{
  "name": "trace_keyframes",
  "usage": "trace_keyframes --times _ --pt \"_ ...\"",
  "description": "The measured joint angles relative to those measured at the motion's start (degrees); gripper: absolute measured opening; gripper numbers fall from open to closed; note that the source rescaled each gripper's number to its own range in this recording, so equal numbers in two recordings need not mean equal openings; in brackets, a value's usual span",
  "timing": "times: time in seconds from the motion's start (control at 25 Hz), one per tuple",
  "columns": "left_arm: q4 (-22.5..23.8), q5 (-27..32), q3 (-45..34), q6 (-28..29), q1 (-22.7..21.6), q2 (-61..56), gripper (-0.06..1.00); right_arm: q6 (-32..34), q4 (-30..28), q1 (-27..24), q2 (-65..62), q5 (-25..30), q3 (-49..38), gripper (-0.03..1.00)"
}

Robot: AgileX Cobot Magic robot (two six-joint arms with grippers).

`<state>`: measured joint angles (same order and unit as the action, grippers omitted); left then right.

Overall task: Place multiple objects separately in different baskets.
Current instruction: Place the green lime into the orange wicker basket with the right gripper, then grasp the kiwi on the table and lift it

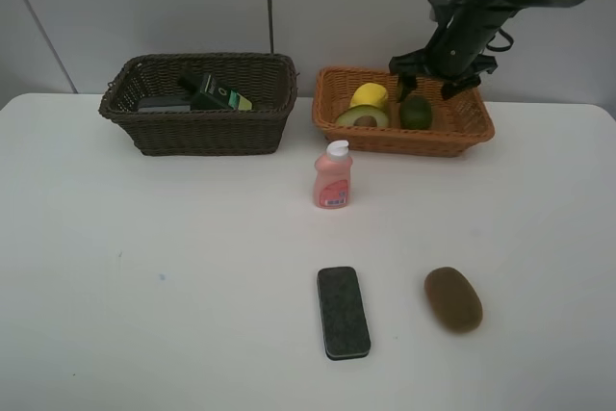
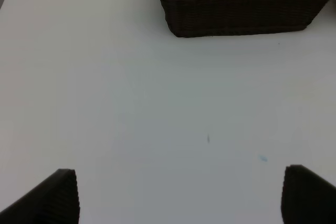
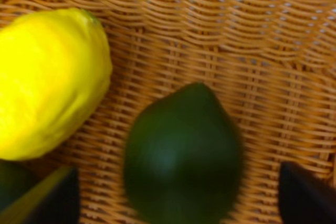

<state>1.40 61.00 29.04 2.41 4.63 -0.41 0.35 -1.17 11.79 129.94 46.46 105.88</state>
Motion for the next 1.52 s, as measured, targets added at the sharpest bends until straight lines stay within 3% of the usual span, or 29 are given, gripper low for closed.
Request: trace_keyframes --times 0.12,0.28,0.56,0.72,1.04,1.36,1.52 --pt "0.00 0.00 0.00 0.00 0.00 0.00 1.00 0.00 -0.39 0.00 0.11 1.15 0.06 0.97" --pt "0.00 0.00 0.00 0.00 0.00 0.00 1.00 0.19 -0.56 0.00 -1.80 5.58 0.16 0.98" --pt "0.00 0.00 0.00 0.00 0.00 0.00 1.00 1.96 0.28 0.00 -9.73 21.73 0.36 0.98" --pt "0.00 0.00 0.00 0.00 0.00 0.00 1.00 2.56 0.16 0.00 -13.79 22.78 -1.40 0.98" --pt "0.00 0.00 0.00 0.00 0.00 0.00 1.00 3.00 0.41 0.89 -29.80 23.11 -24.02 0.98" --pt "0.00 0.00 0.00 0.00 0.00 0.00 1.00 5.87 1.17 9.43 -43.03 23.49 -47.86 0.98" --pt "0.00 0.00 0.00 0.00 0.00 0.00 1.00 6.39 2.81 12.33 -43.08 17.64 -55.53 0.98"
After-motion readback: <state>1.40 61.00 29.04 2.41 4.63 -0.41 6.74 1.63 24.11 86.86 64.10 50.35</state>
